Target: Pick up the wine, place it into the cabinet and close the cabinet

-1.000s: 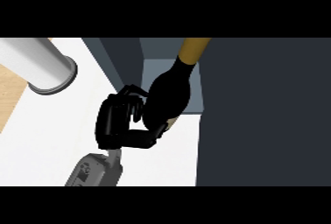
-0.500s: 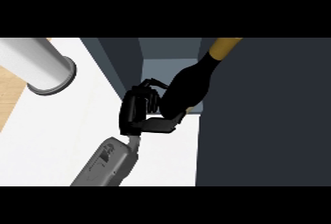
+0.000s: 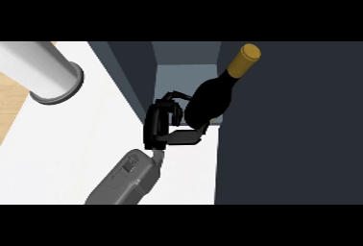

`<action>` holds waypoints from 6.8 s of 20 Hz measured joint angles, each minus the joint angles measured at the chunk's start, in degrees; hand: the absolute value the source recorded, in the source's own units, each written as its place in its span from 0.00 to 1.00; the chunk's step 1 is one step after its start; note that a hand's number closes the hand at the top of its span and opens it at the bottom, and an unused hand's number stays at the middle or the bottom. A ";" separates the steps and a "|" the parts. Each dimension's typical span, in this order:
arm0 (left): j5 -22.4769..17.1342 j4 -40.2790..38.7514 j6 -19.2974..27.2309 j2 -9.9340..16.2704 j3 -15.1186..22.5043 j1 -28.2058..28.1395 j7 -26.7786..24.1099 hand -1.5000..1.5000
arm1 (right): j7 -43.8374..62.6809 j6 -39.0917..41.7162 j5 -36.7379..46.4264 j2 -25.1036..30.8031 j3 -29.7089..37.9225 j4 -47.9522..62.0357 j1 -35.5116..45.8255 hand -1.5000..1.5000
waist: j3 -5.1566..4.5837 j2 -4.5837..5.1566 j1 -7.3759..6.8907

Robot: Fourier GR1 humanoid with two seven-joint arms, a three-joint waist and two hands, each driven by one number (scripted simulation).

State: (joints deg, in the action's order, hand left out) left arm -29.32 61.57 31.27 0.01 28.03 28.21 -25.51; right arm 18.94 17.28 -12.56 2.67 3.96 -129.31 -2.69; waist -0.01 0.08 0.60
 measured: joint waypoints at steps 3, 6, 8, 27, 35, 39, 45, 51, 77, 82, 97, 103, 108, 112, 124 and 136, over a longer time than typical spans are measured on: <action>-1.38 -4.16 -2.42 0.00 -1.61 0.70 -2.10 1.00 | 0.65 -0.18 -0.96 0.47 0.71 -0.33 0.47 0.00 | -0.01 0.00 -0.02; -3.87 -6.90 -2.40 0.00 -0.94 1.52 -3.83 1.00 | 1.75 0.48 -3.87 1.99 3.00 -0.60 0.50 0.00 | -0.01 0.01 0.07; -4.99 -9.75 -4.07 0.00 -1.88 1.69 -5.89 1.00 | 1.06 1.05 -3.80 1.72 2.93 -1.07 -0.99 0.00 | -0.02 0.00 0.11; -21.00 -27.24 -13.84 0.00 -0.77 11.64 -14.14 1.00 | 0.02 1.53 -4.17 0.85 2.40 -0.11 -1.42 0.00 | -0.02 0.14 0.59; -26.27 -33.00 -15.57 -0.01 -1.27 18.19 -14.38 1.00 | -0.36 2.17 -4.97 1.05 2.73 0.35 -1.61 0.00 | -0.02 0.29 1.11; -28.33 -36.52 -16.30 -0.01 -0.95 21.10 -14.84 1.00 | -1.37 2.70 -4.72 1.06 2.63 1.27 -1.33 0.00 | -0.03 0.39 1.48; -29.58 -40.91 -15.28 -0.01 -1.01 24.66 -13.69 1.00 | -1.67 2.79 -4.39 1.54 3.07 2.22 -0.28 0.00 | -0.01 0.44 1.58; -30.75 -45.13 -15.40 -0.01 -0.94 26.17 -13.65 1.00 | -1.47 2.01 -2.72 0.77 1.26 3.01 1.26 0.00 | -0.04 0.69 2.22; -27.60 -42.18 -18.13 -0.07 -1.48 23.15 -24.37 0.00 | 0.02 1.87 -3.17 2.01 2.37 0.17 -0.13 0.00 | -0.58 0.67 0.52; -24.88 -32.26 -14.96 0.64 0.94 17.59 -22.70 0.00 | 0.52 0.97 -2.30 1.46 1.90 -0.46 -0.18 0.00 | -0.26 -0.09 -0.89; -15.79 20.30 -2.64 16.75 12.09 -6.58 -5.81 0.00 | 2.98 0.21 -2.42 1.00 0.24 -3.64 -0.98 0.00 | 0.03 -0.49 -1.52; -12.41 36.49 0.88 21.64 11.79 -14.51 -0.59 0.00 | 3.81 0.67 -2.90 2.42 1.08 -3.27 0.64 1.00 | 0.03 -0.30 -1.13; -10.71 45.05 1.22 25.80 10.96 -21.50 0.17 0.00 | 5.62 4.56 -2.76 5.65 -0.81 -4.75 0.44 1.00 | 0.02 -0.28 -1.22; -9.32 50.06 3.05 28.48 9.92 -26.68 -0.36 0.00 | 6.37 10.10 -4.21 8.52 -4.11 -6.49 -2.22 1.00 | 0.02 -0.35 -1.25; -13.72 62.70 -4.31 38.85 -2.80 -47.87 -5.90 0.00 | 12.86 9.68 -4.67 4.92 -21.44 -7.29 -5.36 1.00 | -0.08 -0.37 -1.60; -22.59 64.80 -20.22 44.93 -20.65 -64.21 -9.24 0.00 | 19.81 -4.01 10.81 -1.75 -40.69 -6.76 6.75 1.00 | -0.13 -0.58 -2.15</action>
State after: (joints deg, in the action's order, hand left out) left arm -51.91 126.36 11.05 44.94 7.38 -36.01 -34.75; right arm 38.75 13.27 -1.75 0.92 -36.74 -136.07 4.06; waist -0.14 -0.49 -1.55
